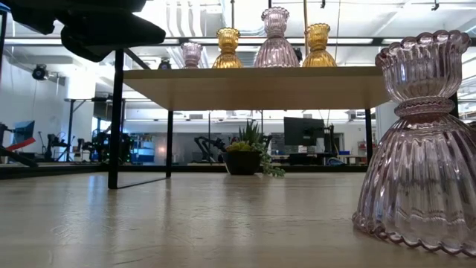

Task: Pick & Place candle stick holders
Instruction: Put the pink glass candle holder on the shelf

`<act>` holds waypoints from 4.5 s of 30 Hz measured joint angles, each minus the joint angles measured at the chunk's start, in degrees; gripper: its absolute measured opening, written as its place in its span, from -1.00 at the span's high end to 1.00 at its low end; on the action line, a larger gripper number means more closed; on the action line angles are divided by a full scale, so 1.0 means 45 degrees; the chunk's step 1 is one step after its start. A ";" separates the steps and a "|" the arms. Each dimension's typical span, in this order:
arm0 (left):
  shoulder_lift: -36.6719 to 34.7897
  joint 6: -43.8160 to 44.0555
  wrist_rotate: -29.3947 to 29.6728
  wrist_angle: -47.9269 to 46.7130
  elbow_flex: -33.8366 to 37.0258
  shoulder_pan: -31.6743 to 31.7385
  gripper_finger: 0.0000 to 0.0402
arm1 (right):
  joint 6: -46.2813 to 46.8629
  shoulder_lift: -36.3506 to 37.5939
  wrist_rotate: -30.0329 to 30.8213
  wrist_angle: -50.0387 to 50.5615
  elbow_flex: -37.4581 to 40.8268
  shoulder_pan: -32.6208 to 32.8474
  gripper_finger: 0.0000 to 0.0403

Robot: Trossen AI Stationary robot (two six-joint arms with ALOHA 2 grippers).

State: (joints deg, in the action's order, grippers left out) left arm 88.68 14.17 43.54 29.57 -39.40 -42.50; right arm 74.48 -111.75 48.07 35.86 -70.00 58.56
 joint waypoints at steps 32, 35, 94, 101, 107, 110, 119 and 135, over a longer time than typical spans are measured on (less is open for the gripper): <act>0.0000 0.0219 -0.0003 0.0002 0.0000 -0.0005 -0.22 | -0.1414 -0.0825 0.1921 -0.3117 0.0004 -0.1031 -0.27; 0.0000 0.0219 -0.0003 -0.0001 0.0000 -0.0005 -0.22 | -0.1799 -0.0825 0.1913 -0.3614 0.0005 -0.1104 -0.29; 0.0000 0.0228 -0.0003 -0.0019 0.0044 -0.0005 -0.22 | -0.4500 0.6597 0.1375 0.2011 0.0021 -0.1983 0.41; 0.0000 0.0228 -0.0003 -0.0021 0.0049 -0.0005 -0.22 | -0.5514 0.8637 0.1986 0.3315 0.0140 -0.2743 0.41; 0.0000 0.0228 -0.0003 -0.0021 0.0049 -0.0005 -0.22 | -0.5755 0.9986 0.2017 0.3986 0.0795 -0.3926 0.41; 0.0000 0.0227 -0.0003 -0.0021 0.0049 -0.0005 -0.22 | -0.5803 1.0581 0.1996 0.3983 0.1414 -0.4556 0.41; 0.0000 0.0227 -0.0003 -0.0022 0.0049 -0.0005 -0.22 | -0.6295 1.2519 0.2008 0.1973 0.4106 -0.5817 0.41; 0.0000 0.0228 -0.0003 -0.0022 0.0049 0.0000 -0.22 | -0.8859 1.3475 0.0853 -0.1489 0.6549 -0.7780 0.41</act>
State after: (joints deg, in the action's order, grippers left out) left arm 88.68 15.20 43.53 29.47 -39.18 -42.50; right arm 34.61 -51.11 51.91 29.16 -40.53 23.55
